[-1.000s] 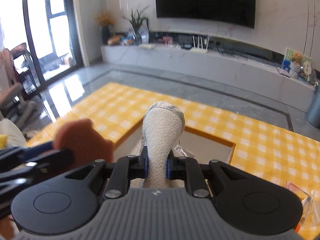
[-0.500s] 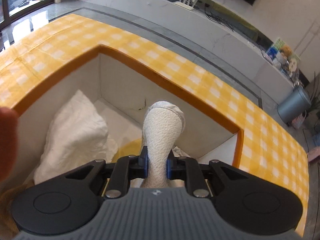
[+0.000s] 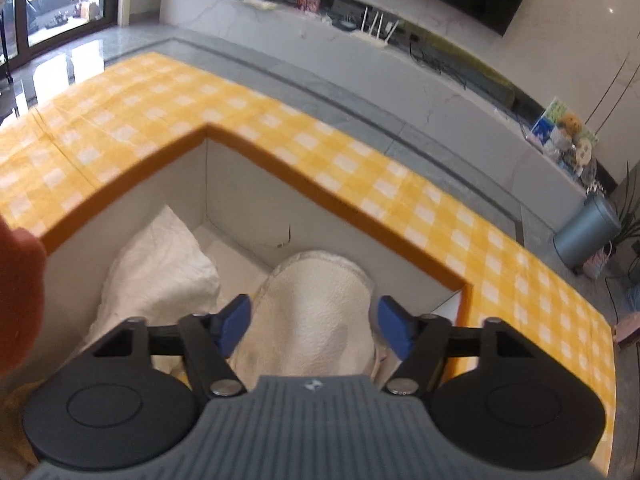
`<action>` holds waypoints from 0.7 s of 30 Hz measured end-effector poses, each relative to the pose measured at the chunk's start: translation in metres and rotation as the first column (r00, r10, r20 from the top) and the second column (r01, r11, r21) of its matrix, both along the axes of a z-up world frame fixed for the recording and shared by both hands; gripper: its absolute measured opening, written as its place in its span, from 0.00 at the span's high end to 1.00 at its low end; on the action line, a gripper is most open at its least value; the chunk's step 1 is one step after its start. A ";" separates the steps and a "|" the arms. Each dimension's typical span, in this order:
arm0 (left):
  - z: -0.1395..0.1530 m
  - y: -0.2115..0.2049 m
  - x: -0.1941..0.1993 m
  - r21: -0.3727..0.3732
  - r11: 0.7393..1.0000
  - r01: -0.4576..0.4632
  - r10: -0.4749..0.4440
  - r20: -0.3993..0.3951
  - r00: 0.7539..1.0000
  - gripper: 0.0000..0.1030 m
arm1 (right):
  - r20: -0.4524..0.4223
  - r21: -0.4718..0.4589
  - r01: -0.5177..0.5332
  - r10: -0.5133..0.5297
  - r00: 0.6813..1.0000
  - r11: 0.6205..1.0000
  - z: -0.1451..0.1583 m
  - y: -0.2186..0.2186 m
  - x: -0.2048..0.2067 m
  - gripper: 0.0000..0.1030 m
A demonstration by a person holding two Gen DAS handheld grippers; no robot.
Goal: Organize soft objects
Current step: 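Lower the red sponge into the cardboard box and open the left tool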
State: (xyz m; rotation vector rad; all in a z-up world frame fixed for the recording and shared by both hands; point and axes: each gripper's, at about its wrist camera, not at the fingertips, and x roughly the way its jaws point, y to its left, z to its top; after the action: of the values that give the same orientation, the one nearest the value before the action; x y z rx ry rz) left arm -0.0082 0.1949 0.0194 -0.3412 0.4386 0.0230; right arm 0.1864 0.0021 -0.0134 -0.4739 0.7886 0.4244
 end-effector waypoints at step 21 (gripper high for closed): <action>0.010 -0.065 0.097 0.151 0.983 0.102 -0.085 -0.115 0.990 0.65 | 0.100 0.288 0.034 -0.065 0.993 0.957 0.085 -0.129 -0.066 0.14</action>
State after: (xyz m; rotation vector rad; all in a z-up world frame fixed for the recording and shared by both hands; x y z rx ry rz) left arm 0.0884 0.1295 0.0293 -0.1650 0.5565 -0.0155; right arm 0.1203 -0.1270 0.0718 -0.2041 0.6196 0.4542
